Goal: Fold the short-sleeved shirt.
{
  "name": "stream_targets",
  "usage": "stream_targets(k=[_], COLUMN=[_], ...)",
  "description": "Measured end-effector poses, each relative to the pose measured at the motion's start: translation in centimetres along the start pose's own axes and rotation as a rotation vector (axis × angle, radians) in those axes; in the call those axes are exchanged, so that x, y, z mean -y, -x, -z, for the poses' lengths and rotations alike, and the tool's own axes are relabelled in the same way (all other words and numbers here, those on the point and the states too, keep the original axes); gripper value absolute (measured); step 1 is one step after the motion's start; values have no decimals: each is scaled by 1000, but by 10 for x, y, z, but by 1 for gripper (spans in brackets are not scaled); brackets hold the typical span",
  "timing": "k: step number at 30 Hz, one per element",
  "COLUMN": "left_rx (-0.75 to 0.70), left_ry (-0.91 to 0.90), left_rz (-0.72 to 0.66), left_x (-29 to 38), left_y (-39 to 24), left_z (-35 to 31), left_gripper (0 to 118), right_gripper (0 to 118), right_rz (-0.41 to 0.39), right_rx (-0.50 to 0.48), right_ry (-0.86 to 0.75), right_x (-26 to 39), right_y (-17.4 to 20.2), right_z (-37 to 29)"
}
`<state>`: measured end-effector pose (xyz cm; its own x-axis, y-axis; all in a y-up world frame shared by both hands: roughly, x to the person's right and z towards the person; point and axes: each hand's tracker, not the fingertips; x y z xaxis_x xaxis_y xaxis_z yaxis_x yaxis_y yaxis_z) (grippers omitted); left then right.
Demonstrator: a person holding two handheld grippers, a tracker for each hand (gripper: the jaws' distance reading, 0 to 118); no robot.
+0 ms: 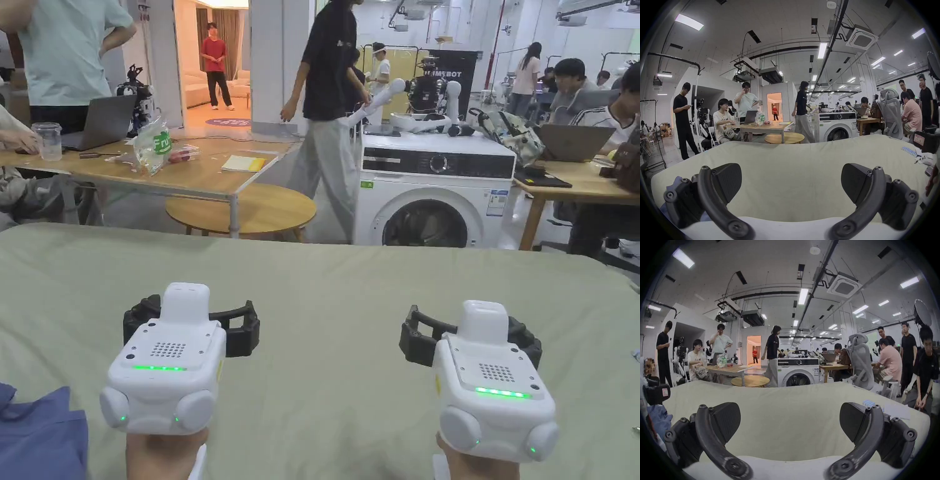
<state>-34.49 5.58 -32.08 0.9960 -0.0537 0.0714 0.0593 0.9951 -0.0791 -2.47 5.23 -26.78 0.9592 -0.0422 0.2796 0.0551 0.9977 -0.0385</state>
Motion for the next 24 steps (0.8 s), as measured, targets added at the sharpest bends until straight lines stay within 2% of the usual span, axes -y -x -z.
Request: stream_targets(k=[5, 16, 24], left_rx=[8, 29, 31], left_ry=[2, 13, 11], left_rz=[-8, 13, -24], left_x=[5, 7, 5], left_y=[-2, -4, 2], left_z=[0, -2, -3], left_gripper=[118, 118, 118], right_gripper=[118, 118, 118], right_rz=[7, -46, -22], right_rx=[-1, -41, -26], right_ry=[2, -4, 10], right_x=[-1, -1, 1], right_y=[-5, 0, -1], right_z=[-2, -3, -5])
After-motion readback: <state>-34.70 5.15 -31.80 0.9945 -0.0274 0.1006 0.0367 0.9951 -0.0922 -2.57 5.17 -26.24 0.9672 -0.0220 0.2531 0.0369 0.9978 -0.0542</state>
